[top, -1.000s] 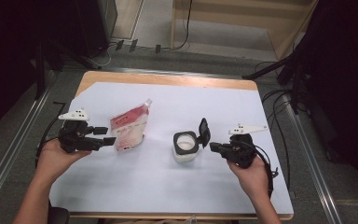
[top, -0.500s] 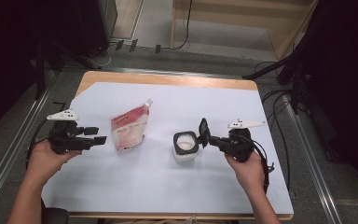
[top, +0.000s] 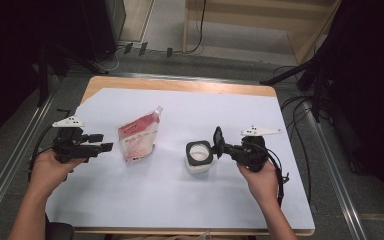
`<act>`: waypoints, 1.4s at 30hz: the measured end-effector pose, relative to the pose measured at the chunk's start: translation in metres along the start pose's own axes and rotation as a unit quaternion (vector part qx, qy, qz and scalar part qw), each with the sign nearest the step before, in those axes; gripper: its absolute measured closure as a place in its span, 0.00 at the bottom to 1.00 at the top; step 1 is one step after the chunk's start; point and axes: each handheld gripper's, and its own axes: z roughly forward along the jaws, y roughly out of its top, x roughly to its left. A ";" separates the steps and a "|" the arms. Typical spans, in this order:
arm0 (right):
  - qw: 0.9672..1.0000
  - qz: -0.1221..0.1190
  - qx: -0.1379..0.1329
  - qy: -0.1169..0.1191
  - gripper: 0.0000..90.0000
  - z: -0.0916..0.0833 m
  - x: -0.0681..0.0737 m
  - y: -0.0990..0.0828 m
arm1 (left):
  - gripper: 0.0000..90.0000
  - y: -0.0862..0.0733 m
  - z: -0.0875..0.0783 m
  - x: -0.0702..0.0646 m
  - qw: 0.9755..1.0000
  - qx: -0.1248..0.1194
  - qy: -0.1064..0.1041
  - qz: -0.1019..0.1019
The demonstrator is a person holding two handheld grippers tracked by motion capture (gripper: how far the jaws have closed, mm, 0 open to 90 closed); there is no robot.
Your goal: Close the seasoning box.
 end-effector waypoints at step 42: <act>0.999 -0.029 0.004 0.028 1.00 0.016 0.023 -0.001 | 0.48 -0.001 0.004 0.001 1.000 0.004 0.003 0.009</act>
